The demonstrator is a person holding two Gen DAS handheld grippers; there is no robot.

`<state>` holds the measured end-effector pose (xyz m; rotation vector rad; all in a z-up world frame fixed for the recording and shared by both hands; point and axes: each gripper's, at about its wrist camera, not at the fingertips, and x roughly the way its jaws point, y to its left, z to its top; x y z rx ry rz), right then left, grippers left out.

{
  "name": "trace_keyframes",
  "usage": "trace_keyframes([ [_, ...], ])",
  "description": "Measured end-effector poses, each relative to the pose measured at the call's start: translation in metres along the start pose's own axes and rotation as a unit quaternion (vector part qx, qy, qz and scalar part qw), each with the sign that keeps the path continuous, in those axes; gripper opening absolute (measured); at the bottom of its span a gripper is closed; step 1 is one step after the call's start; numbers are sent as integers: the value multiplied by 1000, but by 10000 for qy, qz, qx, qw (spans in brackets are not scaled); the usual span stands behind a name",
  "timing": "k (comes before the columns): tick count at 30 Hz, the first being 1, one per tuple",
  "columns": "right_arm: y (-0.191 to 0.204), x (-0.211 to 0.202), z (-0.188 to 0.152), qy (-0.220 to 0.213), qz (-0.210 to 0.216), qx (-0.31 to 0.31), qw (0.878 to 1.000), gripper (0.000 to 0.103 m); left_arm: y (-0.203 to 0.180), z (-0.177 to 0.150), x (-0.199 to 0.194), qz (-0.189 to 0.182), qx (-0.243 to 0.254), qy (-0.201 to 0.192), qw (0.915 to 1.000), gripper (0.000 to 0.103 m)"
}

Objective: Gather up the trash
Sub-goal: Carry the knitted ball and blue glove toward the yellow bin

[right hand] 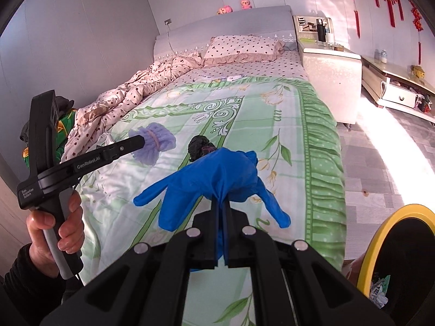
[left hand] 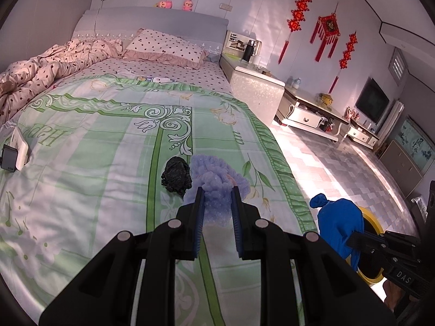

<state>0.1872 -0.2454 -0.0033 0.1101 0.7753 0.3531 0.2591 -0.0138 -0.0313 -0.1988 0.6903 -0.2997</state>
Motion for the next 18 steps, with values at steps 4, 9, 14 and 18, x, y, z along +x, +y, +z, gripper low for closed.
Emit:
trace_keyframes([
  [4,-14,-28,0,-192,-124,80,9997,2,-26,3,-12,-150,97,-71,9998,18],
  [9,-37,-63,-1,-445,-328,210,9983,2,-64,4,-28,-394,284,-177,9987,18],
  [14,-61,-99,-1,-718,-566,339,9952,2,-104,4,-38,-653,433,-233,9967,18],
  [18,-82,-125,-3,-883,-768,474,9920,2,-134,4,-42,-839,556,-249,9946,18],
])
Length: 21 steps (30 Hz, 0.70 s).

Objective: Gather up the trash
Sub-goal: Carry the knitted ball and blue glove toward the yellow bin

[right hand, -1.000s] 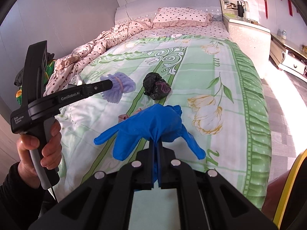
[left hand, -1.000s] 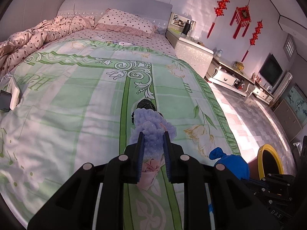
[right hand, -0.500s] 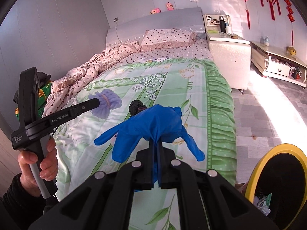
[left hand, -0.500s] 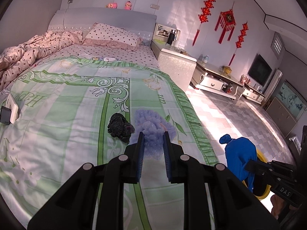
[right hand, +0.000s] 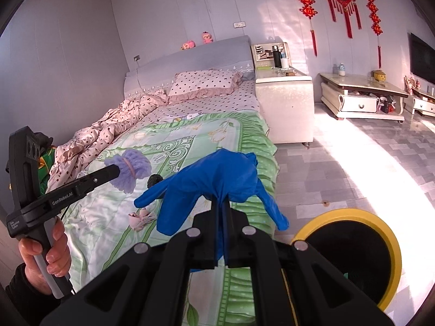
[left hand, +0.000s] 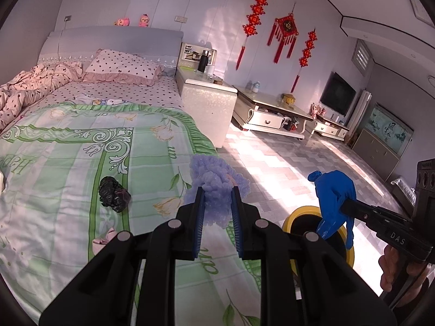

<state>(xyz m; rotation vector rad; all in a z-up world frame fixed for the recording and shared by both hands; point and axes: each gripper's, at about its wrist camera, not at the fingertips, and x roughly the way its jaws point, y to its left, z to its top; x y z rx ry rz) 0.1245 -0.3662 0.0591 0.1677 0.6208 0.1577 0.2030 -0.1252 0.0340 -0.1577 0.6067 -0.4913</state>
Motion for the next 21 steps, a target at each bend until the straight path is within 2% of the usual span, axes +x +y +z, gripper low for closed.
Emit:
trace_keyframes([
  [10,-60,-40,2,-256,-490,374,9978,2,-78,5,17,-436,349,93,9984,18],
  [21,-122,-60,-14,-301,-948,782,9920,2,-150,-14,62,-900,627,455,9929,18],
])
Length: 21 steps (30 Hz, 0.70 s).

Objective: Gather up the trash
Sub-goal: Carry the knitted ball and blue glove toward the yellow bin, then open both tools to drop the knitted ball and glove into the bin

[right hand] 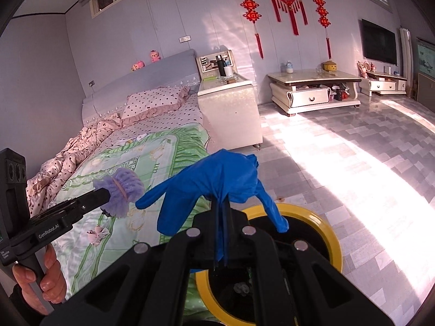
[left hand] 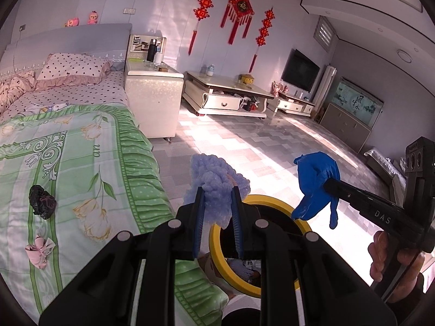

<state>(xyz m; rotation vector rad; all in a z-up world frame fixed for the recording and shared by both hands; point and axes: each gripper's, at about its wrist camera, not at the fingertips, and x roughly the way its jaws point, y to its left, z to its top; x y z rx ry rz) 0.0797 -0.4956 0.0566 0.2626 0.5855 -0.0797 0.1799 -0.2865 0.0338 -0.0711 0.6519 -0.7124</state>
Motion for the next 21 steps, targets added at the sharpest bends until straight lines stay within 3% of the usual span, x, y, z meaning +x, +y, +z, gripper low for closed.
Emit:
trace_keyframes([
  [7,-26,14,-10,186,-203,262,9993,2,-27,-12,36,-106,215,270,9993,18],
  [21,-80,66,-35,788,-524,775,9925,2,-41,-47,109,-253,251,837,9959,19],
])
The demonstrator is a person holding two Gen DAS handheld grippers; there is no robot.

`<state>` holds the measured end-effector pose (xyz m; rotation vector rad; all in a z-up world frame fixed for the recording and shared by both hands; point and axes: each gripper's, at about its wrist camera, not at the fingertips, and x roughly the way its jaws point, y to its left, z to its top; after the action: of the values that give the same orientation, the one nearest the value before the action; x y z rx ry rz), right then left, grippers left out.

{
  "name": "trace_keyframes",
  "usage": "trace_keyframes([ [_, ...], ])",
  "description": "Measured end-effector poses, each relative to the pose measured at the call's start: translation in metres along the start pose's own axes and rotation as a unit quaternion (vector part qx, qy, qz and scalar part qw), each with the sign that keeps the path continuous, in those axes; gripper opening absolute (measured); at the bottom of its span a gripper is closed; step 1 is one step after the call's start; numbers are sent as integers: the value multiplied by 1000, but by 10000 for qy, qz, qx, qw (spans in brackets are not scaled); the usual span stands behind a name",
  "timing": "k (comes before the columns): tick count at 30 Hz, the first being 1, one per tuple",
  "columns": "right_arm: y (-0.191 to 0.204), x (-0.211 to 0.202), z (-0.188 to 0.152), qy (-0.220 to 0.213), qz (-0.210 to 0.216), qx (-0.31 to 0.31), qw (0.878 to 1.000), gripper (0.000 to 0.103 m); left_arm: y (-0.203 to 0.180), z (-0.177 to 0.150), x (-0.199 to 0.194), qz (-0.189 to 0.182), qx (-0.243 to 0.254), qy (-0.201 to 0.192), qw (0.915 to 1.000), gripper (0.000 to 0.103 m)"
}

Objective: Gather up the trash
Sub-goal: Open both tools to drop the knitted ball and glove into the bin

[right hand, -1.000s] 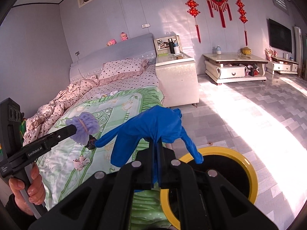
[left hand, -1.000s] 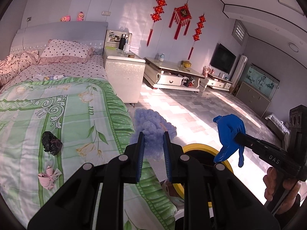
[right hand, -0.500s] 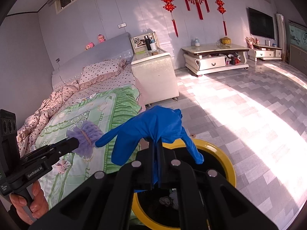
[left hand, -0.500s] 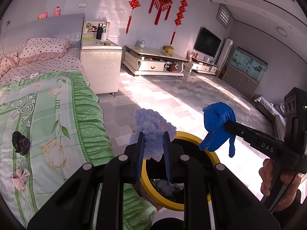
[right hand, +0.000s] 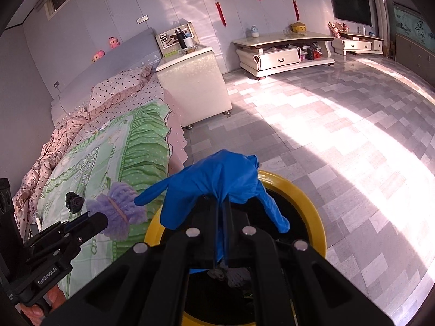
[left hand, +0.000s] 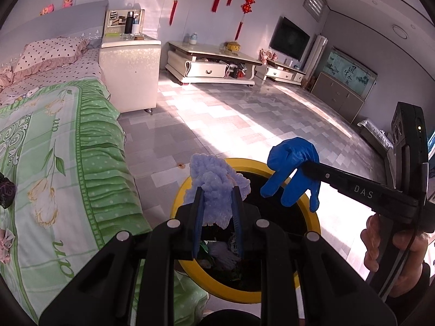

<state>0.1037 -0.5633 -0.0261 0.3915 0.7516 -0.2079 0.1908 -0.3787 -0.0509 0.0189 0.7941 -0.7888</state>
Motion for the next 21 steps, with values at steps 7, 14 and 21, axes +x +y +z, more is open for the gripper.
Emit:
trace_keyframes([
  [7,-16,11,-4,183,12,108,9998,2,1,-10,22,-35,-58,183,9998,20],
  [14,-18,10,-5,203,-33,147,9997,4,4,-12,25,-29,-119,213,9997,31],
  [21,-19,5,-5,164,-118,260,9995,26,9,-12,14,-11,-179,109,9998,53],
])
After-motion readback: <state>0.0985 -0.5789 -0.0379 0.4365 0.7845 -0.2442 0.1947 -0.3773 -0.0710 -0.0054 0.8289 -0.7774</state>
